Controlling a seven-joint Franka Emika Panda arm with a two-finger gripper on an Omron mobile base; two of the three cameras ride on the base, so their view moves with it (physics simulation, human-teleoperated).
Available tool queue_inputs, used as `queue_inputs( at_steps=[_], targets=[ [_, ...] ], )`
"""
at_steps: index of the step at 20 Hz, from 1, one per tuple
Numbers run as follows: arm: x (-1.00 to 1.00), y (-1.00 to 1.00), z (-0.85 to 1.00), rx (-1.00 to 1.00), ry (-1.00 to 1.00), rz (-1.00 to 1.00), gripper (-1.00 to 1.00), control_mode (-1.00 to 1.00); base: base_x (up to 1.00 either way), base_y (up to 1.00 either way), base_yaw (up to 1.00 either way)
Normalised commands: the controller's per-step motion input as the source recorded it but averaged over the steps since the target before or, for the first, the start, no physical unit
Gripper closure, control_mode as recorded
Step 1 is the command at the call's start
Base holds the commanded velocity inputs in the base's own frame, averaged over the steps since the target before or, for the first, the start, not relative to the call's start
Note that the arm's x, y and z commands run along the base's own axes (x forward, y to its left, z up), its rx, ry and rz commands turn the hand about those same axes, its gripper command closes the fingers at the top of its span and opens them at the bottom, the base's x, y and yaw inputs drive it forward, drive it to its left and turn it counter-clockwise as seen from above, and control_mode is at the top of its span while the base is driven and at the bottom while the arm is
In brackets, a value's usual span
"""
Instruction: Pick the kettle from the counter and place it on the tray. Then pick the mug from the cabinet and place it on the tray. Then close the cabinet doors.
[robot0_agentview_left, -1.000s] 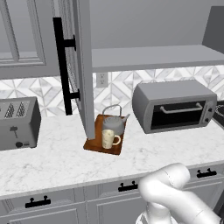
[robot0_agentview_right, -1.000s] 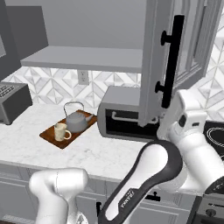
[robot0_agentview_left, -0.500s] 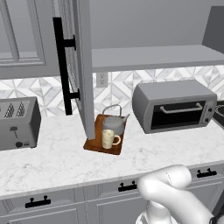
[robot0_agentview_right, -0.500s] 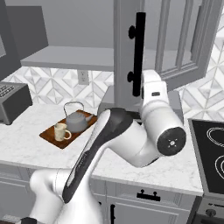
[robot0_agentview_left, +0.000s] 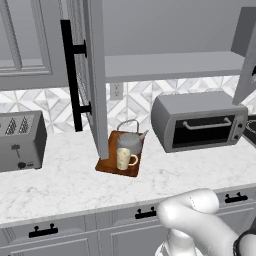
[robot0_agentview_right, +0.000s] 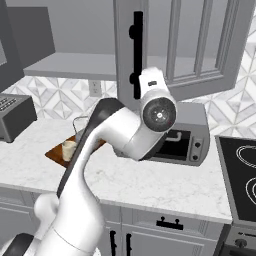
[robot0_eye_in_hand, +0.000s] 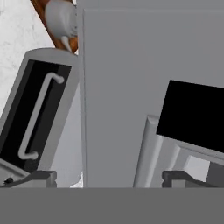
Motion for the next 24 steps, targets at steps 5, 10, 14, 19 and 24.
queue_inputs(
  at_steps=[5,10,14,19,24],
  targets=[
    [0.69,0.20,0.00,-0.06,0.07,-0.03,-1.00,-1.00,0.00,0.00,0.00],
    [0.68,0.08,0.00,-0.01,0.07,0.00,-1.00,-1.00,0.00,0.00,0.00],
    [0.65,0.00,-0.01,0.00,0.03,0.00,-1.00,-1.00,0.00,0.00,0.00],
    [0.64,0.00,-0.08,0.00,0.00,0.00,-1.00,-1.00,0.00,0.00,0.00],
    [0.62,0.00,-0.12,0.00,0.00,0.00,-1.00,-1.00,0.00,0.00,0.00]
  ],
)
